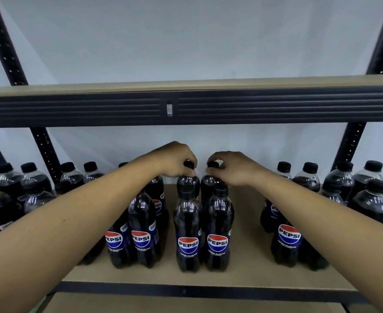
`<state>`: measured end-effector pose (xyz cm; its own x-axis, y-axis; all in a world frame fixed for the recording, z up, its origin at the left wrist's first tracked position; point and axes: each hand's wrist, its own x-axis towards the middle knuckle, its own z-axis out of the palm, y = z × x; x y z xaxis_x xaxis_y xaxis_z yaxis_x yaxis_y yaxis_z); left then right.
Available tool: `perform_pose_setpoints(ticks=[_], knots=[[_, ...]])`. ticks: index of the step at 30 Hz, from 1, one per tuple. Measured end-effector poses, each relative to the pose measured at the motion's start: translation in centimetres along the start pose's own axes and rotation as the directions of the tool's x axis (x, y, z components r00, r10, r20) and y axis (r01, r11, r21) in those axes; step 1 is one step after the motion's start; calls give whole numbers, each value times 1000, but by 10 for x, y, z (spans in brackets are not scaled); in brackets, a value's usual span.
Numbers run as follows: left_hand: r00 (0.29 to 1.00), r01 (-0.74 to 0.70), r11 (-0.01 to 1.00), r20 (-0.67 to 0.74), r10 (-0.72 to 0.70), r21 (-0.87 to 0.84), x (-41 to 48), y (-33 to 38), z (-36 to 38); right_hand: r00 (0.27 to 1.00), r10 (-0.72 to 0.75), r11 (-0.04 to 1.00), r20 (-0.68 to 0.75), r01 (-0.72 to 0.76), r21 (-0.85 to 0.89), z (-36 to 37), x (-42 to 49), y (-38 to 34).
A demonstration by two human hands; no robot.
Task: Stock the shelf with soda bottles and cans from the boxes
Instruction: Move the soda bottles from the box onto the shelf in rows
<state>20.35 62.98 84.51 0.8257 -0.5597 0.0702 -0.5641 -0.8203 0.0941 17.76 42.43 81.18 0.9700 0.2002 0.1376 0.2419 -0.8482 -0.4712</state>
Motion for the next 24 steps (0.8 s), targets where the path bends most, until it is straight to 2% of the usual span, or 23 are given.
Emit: perform_pose_setpoints(ticks=[8, 15, 24], knots=[[999, 46, 999, 6, -46, 29, -12, -1, 2, 997, -46, 996, 68, 51, -77, -4, -10, 7], [996, 58, 998, -63, -60, -32, -24, -2, -2, 996, -84, 992, 23, 86, -97, -15, -21, 3], [992, -39, 998, -123, 33, -51, -44, 15, -18, 995, -96, 993, -20, 95, -71, -40, -71, -10]])
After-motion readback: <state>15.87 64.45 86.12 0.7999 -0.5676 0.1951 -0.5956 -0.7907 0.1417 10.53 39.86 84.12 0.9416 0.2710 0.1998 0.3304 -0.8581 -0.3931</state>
